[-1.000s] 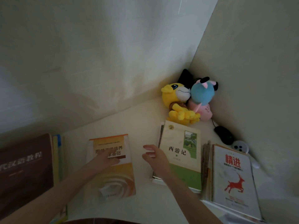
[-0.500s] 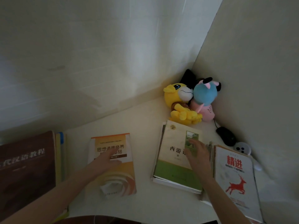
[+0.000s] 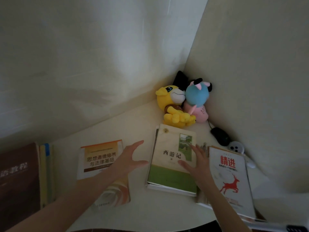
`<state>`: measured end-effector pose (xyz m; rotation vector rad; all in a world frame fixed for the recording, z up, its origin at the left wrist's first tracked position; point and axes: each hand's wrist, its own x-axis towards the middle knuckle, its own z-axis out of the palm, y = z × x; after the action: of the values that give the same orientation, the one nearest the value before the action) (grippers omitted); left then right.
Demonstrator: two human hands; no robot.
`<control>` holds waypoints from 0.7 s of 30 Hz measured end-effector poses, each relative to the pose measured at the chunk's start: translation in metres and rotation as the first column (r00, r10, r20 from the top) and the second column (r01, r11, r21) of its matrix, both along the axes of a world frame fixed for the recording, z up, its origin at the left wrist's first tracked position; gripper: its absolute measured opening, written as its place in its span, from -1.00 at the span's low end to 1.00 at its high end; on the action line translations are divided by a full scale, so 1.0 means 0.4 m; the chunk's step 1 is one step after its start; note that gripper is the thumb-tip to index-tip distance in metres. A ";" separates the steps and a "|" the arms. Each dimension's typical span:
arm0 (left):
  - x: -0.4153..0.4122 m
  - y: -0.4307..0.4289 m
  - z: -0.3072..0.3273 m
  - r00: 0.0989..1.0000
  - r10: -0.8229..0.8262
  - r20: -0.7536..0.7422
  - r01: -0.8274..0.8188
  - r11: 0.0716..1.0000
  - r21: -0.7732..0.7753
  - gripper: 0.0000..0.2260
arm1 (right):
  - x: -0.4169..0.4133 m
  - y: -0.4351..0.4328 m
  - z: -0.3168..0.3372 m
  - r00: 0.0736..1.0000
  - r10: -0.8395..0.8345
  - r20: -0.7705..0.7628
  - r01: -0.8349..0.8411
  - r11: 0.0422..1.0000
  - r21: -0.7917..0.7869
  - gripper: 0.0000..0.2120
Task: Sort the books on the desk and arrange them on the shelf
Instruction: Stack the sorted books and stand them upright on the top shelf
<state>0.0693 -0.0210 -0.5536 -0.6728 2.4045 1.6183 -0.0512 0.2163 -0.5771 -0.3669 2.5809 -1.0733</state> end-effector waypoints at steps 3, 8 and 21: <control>-0.063 0.073 0.005 0.998 -0.065 -0.002 0.065 0.998 0.026 -0.36 | -0.026 0.076 -0.007 0.997 -0.072 -0.008 0.072 0.993 0.089 -0.25; -0.154 0.237 0.007 0.980 -0.199 -0.005 0.199 0.974 0.113 -0.45 | -0.052 0.218 -0.018 0.973 -0.230 -0.032 0.232 0.954 0.189 -0.26; -0.255 0.527 -0.041 0.934 -0.328 0.143 0.247 0.881 0.403 -0.45 | -0.059 0.425 -0.074 0.887 -0.439 0.143 0.428 0.898 0.101 -0.43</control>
<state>-0.0325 0.1897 -0.5701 -0.3672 1.8609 1.7153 -0.0749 0.3863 -0.6068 0.3249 2.6012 -1.0949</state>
